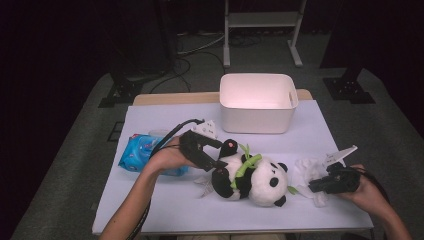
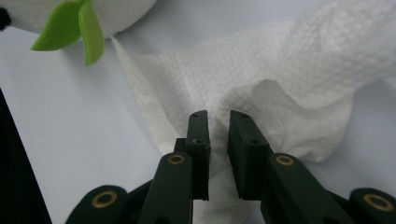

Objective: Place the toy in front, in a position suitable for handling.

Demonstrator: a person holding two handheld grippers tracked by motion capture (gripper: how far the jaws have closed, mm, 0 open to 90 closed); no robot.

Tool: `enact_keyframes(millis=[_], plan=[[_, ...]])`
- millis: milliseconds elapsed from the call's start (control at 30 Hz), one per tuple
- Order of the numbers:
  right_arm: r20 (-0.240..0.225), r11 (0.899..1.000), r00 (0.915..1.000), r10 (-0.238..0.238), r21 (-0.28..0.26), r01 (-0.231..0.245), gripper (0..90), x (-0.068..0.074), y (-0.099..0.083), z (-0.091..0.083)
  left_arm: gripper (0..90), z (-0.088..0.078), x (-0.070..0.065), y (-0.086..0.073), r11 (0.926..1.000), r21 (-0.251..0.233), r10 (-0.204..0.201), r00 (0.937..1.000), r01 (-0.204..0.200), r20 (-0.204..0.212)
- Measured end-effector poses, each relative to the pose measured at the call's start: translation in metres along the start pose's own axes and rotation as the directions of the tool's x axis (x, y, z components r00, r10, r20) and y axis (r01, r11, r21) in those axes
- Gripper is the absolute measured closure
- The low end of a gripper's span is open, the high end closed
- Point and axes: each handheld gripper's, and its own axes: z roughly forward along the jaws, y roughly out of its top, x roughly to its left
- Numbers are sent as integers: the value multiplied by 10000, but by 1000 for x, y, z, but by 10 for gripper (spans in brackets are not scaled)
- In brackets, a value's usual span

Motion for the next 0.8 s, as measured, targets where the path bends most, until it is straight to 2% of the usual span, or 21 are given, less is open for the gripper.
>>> enact_keyframes(millis=[400, 433, 467, 533, 567, 800], plan=[[213, 9995, 9993, 300, 60, -302, 780, -4, -12, -12, 290, -2, 0, -3, 10000, -15, -71, 10000, 71, -18], [148, 9993, 9993, 355, -70, -354, 776, -4, -13, -14, 290, -2, 0, -3, 10000, -14, -29, 10000, 29, -31], [41, 9987, 9992, 388, -340, -387, 777, -3, -12, -18, 290, -2, 0, -3, 10000, -13, -35, 10000, 35, -28], [65, 9987, 9994, 354, -373, -351, 774, -3, -11, -20, 290, -2, 0, -4, 10000, -2, -67, 10000, 67, -27], [-11, 9979, 9994, 345, -552, -345, 772, -2, -8, -23, 290, -2, 1, -4, 10000, -24, -39, 10000, 39, -43], [-51, 9976, 9999, 114, -689, -117, 759, 0, 3, -28, 283, -5, 1, -6, 9998, -129, -141, 9999, 140, -76]])
